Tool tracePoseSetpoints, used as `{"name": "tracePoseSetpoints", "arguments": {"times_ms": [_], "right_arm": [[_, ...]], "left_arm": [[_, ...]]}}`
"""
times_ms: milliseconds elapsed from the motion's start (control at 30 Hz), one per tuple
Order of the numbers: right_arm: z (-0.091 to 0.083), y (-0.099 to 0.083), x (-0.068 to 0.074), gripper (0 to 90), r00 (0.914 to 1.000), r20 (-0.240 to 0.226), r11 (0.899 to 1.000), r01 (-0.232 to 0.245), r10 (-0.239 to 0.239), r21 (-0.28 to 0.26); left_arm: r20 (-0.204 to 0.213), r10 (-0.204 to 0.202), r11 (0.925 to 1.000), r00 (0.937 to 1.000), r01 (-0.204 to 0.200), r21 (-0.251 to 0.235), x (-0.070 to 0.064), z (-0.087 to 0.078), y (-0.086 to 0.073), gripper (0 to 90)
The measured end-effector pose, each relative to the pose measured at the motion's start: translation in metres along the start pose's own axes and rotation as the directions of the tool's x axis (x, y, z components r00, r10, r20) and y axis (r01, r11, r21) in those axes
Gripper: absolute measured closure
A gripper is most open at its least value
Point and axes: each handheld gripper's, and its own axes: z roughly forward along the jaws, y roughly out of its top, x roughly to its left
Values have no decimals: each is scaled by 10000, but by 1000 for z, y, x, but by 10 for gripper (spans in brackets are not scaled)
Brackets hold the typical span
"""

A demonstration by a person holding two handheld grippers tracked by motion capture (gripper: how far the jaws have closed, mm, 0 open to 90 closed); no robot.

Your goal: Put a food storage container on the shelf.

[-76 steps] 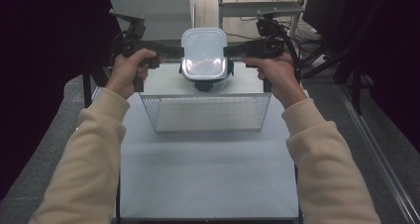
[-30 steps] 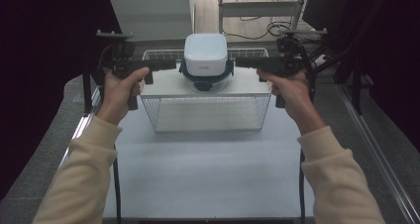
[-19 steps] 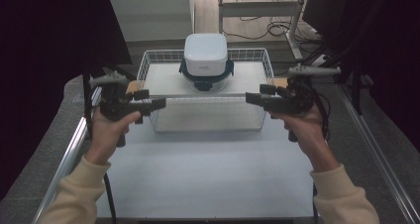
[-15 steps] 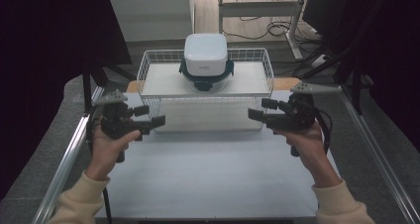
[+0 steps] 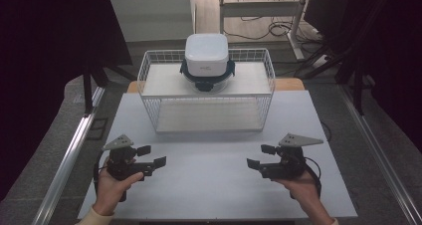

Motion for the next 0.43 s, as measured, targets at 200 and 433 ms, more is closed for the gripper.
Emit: {"name": "tracePoseSetpoints", "arguments": {"times_ms": [200,433], "right_arm": [[8,-11,-3,198,9997,226,9989,-73,62,460],[8,-11,-3,190,9989,459,9991,37,-56,414]], "left_arm": [[-146,284,9989,9995,-279,380,-2,10,-6,183],[-231,256,9993,9994,-249,280,2,8,-6,179]]}}
